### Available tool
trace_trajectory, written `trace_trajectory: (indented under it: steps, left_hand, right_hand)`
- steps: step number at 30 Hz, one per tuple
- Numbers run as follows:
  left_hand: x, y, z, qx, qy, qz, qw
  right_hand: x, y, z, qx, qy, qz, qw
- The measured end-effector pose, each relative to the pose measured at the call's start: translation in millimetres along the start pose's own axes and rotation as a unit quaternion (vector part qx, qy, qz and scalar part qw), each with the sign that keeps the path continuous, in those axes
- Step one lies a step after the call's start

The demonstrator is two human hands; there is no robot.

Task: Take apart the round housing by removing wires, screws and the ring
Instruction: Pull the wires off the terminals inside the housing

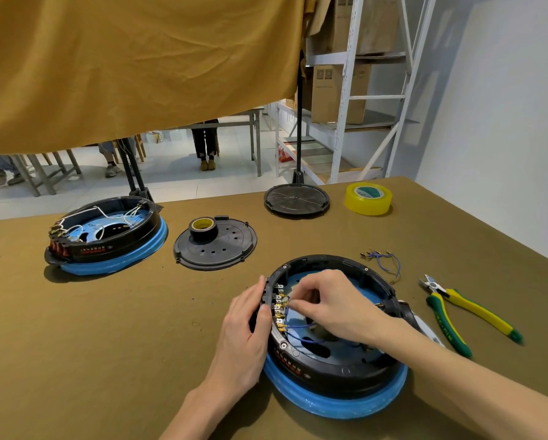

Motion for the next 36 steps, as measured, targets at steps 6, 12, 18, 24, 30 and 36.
trace_trajectory:
  steps: [6,12,18,24,30,36]
  left_hand:
    - [1,1,1,0.005,-0.003,-0.007,1.000]
    - [1,1,0,0.006,-0.008,-0.008,1.000]
    - [1,1,0,0.012,-0.010,-0.009,1.000]
    - [1,2,0,0.011,-0.005,-0.010,1.000]
    - [1,2,0,0.004,0.003,-0.001,1.000]
    - [0,1,-1,-0.007,-0.003,0.006,1.000]
  right_hand:
    - [6,-2,-2,-0.045,0.016,-0.016,0.999]
    - [-11,3,-40,-0.203,0.004,0.019,0.979]
    - [-81,22,-95,-0.276,-0.156,0.156,0.936]
    - [-142,24,-91,-0.143,-0.261,0.290,0.909]
    - [-108,17,-91,-0.199,-0.222,0.199,0.934]
    - [2,7,-47,-0.060,-0.050,-0.042,0.996]
Point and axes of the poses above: each hand's wrist, its own y-axis towards the middle knuckle, its own z-axis out of the palm, x = y × z, the point moved 5 cm from there along y, towards the middle knuckle, and after that the axes turned 11 degrees about -y, right-handed, at the moved point
